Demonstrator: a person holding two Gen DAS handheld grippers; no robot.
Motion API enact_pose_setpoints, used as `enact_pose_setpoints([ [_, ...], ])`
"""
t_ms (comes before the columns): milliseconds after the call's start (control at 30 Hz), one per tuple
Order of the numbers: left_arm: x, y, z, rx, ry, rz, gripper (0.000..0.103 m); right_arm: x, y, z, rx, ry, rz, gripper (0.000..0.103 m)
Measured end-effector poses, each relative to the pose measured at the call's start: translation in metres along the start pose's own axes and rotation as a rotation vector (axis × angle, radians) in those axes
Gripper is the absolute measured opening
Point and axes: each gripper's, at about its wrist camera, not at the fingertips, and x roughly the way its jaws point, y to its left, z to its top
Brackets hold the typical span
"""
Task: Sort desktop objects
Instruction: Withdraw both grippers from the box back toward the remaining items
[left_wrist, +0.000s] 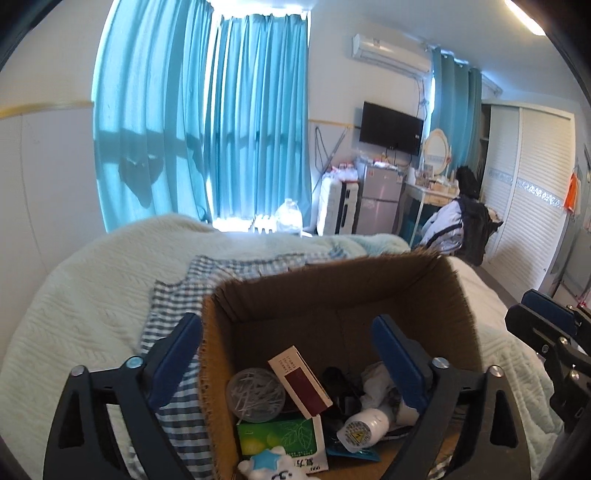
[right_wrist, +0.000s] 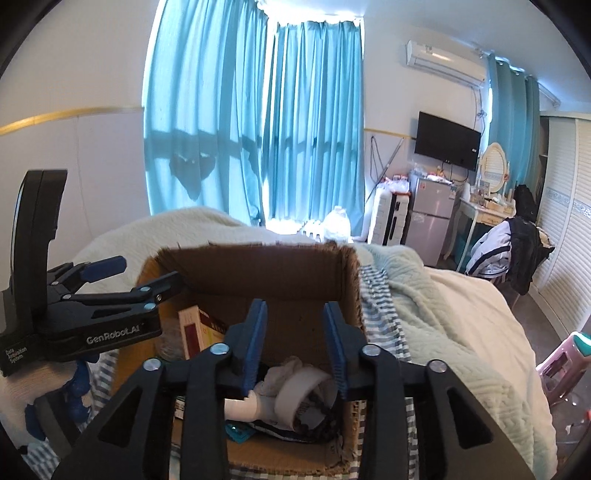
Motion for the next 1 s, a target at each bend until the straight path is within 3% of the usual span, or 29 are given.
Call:
enact_pose_setpoints([
  [100,-0.031,-0.001,0.009,0.006,-0.041,0.005,0.103,-0.021,0.000,0.010,0.015,-0.024,0.007,0.049],
  [400,-0.103,0.001,0.021,0.068,-0.104,0.032,0.103,-0.106,0.006,0.021,0.048,-0.130,0.027,0.089],
  [733,-0.136,-0.005,0.006,0.085,-0.127,0.029,0.103,-0.166,0.015,0.008,0.061,-0.169,0.027,0.094],
  [1000,-0.143,-0.017,-0.027,0.077,-0.148,0.011,0.103,-0.192,0.015,-0.023,0.046,-0.191,0.015,0.099],
])
